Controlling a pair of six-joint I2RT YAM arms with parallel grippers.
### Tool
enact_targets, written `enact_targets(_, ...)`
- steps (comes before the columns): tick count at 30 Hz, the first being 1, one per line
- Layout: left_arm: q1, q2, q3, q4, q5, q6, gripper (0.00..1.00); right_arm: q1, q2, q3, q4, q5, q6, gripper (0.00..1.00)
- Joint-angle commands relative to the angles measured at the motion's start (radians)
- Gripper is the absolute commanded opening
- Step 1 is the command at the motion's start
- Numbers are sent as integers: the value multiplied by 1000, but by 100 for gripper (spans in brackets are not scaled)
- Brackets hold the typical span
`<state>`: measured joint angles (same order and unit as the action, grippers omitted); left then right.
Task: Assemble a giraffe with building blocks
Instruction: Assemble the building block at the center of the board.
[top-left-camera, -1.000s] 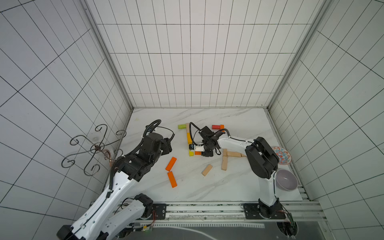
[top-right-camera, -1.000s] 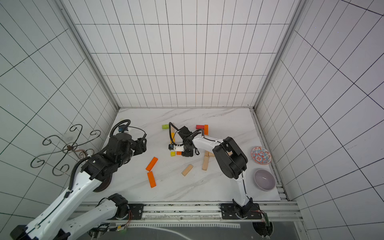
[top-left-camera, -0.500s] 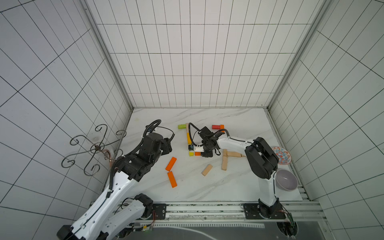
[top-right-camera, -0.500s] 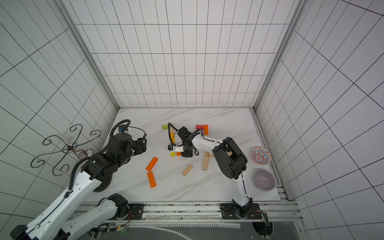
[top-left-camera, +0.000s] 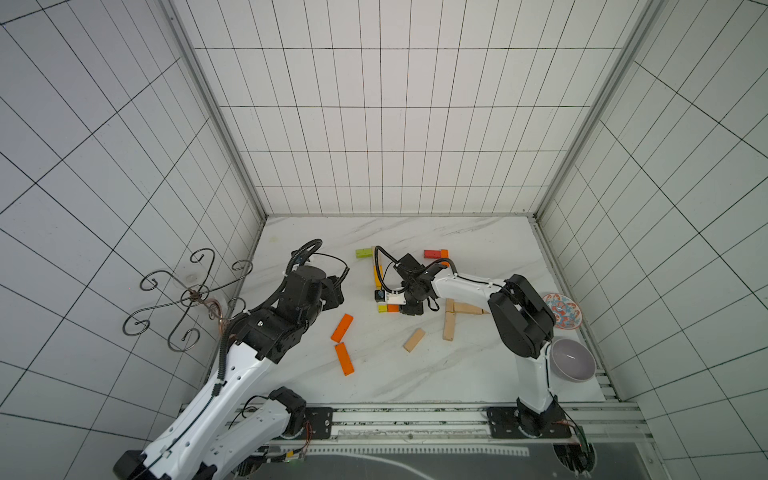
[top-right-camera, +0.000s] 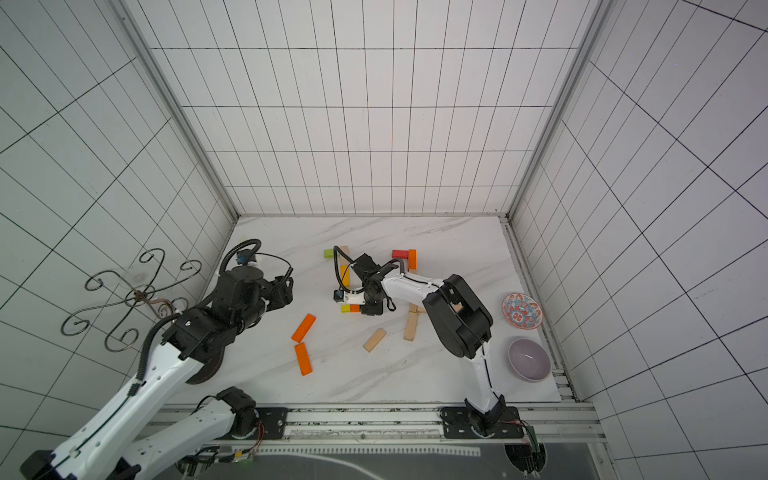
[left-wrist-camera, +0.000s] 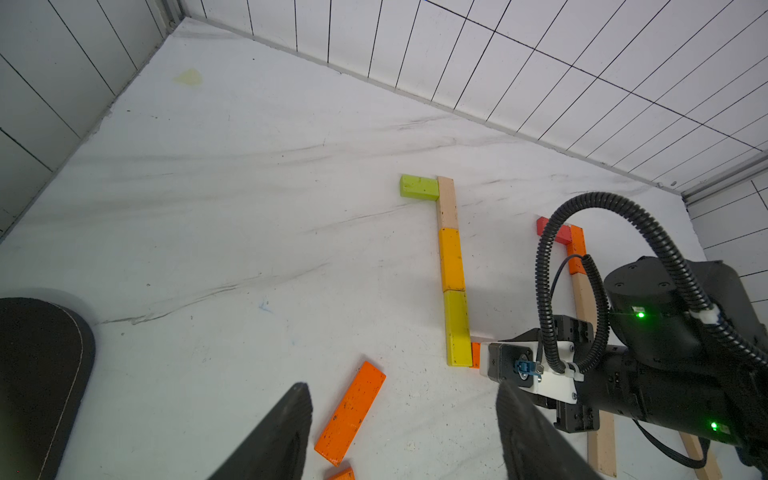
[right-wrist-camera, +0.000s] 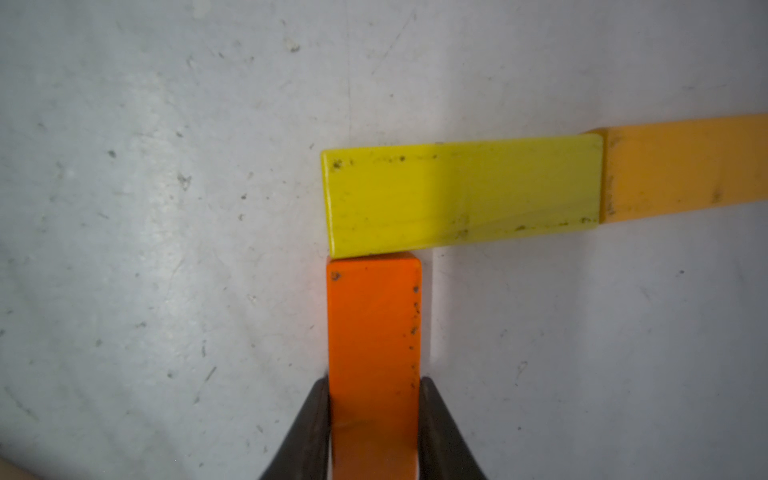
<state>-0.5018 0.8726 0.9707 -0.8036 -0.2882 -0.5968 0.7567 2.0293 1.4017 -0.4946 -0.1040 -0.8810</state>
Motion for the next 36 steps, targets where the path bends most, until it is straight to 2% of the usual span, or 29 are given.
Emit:
enact_targets(1, 5, -12, 25, 15, -16, -2, 71, 16, 49, 52, -52, -23, 3, 31)
enact_targets(12, 6, -15, 25, 11, -17, -4, 71, 20, 51, 56, -36, -10, 8, 38)
enact_targets(19, 5, -17, 29, 7, -17, -5, 71, 20, 42, 62, -29, 2, 10, 45)
enact_targets(24, 5, -17, 32, 6, -10, -3, 70, 20, 26, 74, -30, 4, 10, 52)
enact_targets(36, 6, -41, 71, -32, -20, -9, 70, 27, -58, 109, -62, 7, 28, 59)
